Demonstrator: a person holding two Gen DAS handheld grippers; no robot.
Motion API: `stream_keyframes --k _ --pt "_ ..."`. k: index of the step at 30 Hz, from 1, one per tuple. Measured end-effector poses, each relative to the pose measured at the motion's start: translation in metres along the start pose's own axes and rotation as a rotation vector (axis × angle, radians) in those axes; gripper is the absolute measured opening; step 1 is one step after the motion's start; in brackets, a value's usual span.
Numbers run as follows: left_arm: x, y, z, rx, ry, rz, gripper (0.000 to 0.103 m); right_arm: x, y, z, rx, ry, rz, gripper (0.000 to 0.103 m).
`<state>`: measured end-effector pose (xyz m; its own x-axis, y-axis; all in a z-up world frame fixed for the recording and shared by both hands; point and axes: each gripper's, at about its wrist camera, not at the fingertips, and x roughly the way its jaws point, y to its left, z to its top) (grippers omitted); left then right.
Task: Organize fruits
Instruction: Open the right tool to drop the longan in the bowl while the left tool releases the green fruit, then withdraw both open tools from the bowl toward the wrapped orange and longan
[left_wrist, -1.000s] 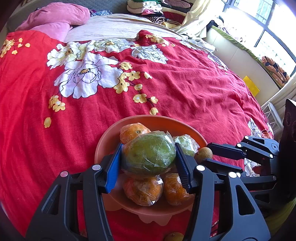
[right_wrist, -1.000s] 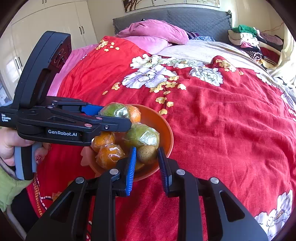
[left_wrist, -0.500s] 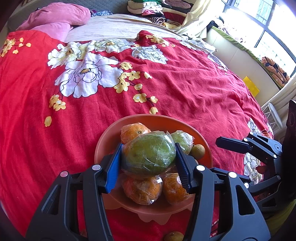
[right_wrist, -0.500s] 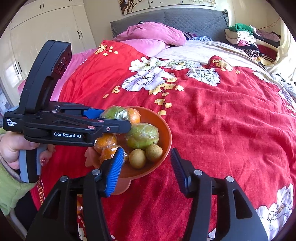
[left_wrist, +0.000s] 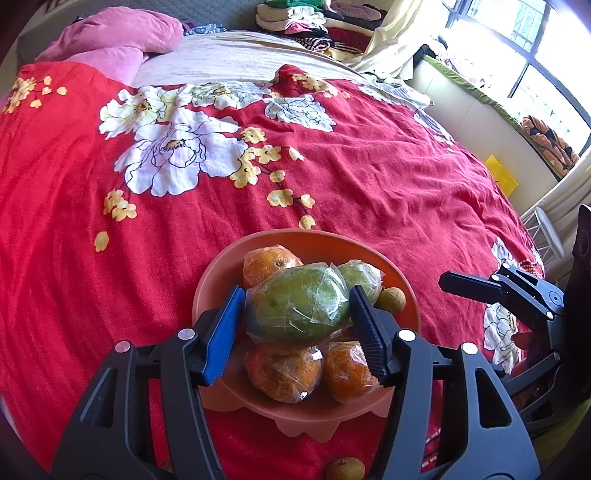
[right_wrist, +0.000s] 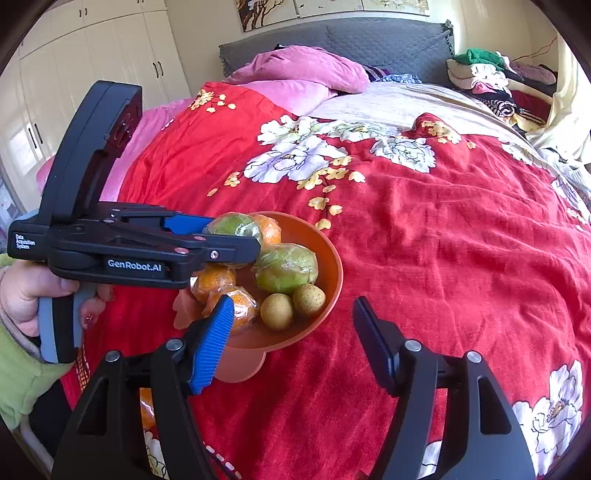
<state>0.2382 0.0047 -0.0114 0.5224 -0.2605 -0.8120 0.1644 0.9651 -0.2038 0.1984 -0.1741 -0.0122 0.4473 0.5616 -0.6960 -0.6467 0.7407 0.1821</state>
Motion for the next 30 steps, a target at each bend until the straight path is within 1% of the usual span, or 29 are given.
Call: stream_keyframes --k 2,4,12,15,17,22,30 --pt "-0.003 0.000 -0.001 0.001 -0.004 0.001 0.051 -0.002 0.001 0.000 -0.001 -0.003 -0.002 0.070" --pt "-0.005 0.000 0.000 0.000 -0.010 0.002 0.052 -0.003 0.002 0.000 -0.003 -0.003 -0.008 0.075" --pt "-0.014 -0.002 0.000 -0.001 -0.031 0.010 0.059 -0.009 0.005 0.001 -0.004 -0.014 -0.008 0.079" --pt "-0.017 -0.003 0.000 -0.001 -0.038 0.013 0.064 -0.011 0.006 0.001 -0.007 -0.018 -0.011 0.081" --pt "-0.019 -0.003 -0.001 -0.001 -0.042 0.019 0.069 -0.012 0.007 0.001 -0.007 -0.021 -0.013 0.083" --pt "-0.025 -0.002 -0.003 -0.007 -0.051 0.026 0.074 -0.016 0.008 0.001 0.000 -0.027 -0.020 0.084" --pt "-0.035 -0.001 -0.007 -0.016 -0.062 0.040 0.088 -0.024 0.011 0.000 0.006 -0.045 -0.030 0.089"
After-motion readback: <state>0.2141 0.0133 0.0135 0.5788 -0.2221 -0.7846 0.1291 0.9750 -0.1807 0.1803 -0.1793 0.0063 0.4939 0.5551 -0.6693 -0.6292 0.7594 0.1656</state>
